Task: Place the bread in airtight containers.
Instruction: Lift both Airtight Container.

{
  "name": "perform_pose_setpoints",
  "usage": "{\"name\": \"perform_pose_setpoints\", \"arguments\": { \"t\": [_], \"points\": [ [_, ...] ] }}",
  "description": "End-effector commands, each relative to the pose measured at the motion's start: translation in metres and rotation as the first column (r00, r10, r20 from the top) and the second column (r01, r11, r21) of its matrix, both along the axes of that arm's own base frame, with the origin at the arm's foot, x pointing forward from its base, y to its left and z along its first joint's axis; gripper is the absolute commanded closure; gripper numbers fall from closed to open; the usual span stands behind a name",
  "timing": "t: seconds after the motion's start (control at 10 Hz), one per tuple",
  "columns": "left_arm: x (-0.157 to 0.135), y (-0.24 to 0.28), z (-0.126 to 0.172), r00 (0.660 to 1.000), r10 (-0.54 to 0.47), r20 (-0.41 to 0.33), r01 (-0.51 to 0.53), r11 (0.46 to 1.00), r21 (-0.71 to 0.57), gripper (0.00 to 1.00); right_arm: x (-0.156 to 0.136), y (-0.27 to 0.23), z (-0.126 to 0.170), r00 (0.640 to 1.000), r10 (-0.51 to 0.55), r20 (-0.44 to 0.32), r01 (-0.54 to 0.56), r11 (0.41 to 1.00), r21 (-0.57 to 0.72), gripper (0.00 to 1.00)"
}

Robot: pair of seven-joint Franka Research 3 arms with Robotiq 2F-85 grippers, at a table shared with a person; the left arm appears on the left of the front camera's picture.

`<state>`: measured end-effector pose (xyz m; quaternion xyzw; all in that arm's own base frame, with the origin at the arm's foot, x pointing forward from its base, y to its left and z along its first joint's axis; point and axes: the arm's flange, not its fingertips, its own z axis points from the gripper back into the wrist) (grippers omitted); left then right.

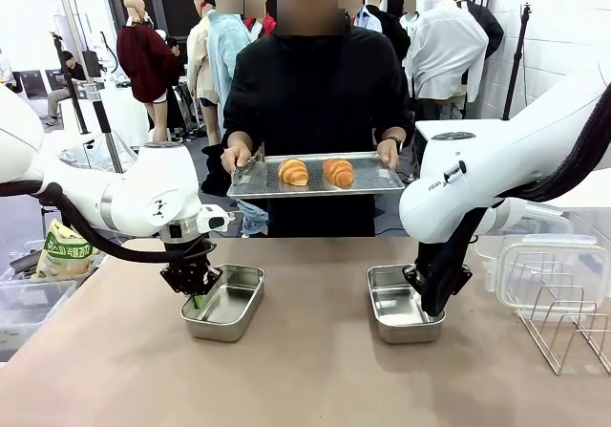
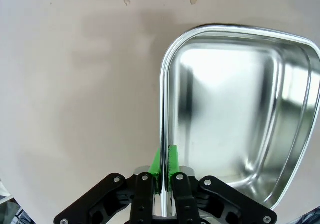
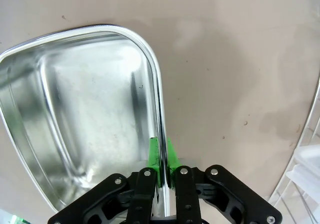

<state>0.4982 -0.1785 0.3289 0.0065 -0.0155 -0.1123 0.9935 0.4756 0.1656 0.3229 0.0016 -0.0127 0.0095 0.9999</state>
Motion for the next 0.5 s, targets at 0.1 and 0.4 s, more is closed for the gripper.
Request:
{"name": "perform_pose_setpoints", "arguments": {
  "t": [0.1,0.4],
  "points": [
    [-0.002,-0.001,0.008,0.999,0.044,0.000,-0.044,0.998,0.050,1.00,0.002,0.001,0.003,1.000,0.000,-0.013,0.000,1.000,-0.012,1.00],
    [-0.013,0.002,0.039,0.997,0.076,0.029,-0.077,0.997,0.021,1.00,-0.008,-0.007,0.030,0.999,-0.051,-0.013,0.052,0.997,0.050,1.00]
  ]
}}
